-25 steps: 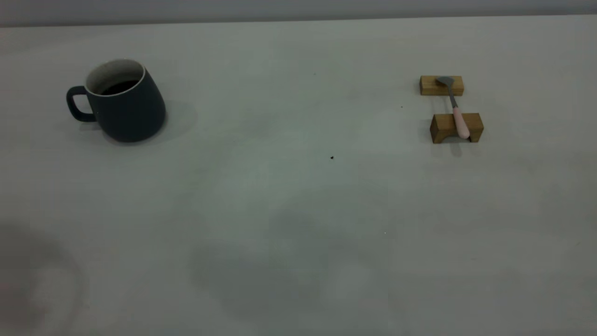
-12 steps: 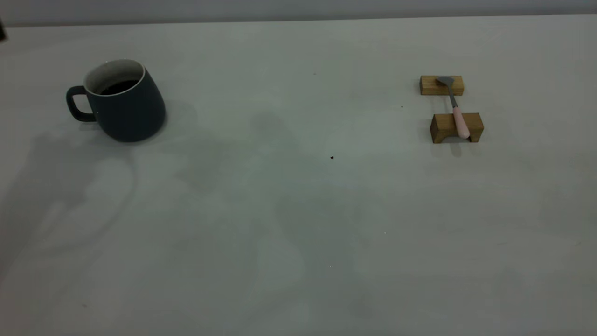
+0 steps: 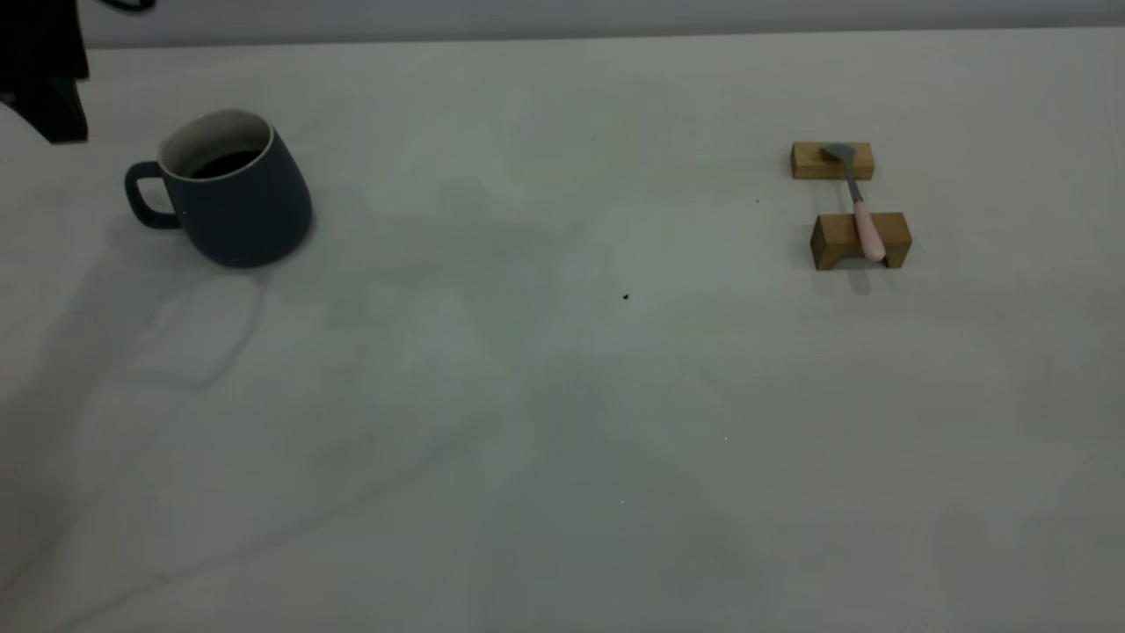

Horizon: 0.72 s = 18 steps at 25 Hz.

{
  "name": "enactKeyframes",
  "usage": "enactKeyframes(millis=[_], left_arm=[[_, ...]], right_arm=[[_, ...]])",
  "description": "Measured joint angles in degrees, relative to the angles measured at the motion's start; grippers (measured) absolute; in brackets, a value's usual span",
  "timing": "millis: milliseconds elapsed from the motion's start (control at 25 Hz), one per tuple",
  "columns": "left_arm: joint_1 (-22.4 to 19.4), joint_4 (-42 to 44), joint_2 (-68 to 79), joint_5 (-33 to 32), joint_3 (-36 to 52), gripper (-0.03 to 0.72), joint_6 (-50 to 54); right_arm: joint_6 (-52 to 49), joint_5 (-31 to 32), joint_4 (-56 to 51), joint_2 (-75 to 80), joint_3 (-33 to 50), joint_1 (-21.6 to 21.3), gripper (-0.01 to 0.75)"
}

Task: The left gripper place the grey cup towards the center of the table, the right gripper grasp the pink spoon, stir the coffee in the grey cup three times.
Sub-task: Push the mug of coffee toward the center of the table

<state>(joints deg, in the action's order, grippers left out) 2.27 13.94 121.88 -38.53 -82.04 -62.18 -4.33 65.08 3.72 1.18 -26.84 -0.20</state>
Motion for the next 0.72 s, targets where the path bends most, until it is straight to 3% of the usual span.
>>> enactKeyframes(millis=[720], left_arm=[[-0.1,1.2,11.8,11.2,-3.0,0.589,-2.5]], right_arm=[[0.0,0.0,0.0,0.0,0.0,0.0,0.237]])
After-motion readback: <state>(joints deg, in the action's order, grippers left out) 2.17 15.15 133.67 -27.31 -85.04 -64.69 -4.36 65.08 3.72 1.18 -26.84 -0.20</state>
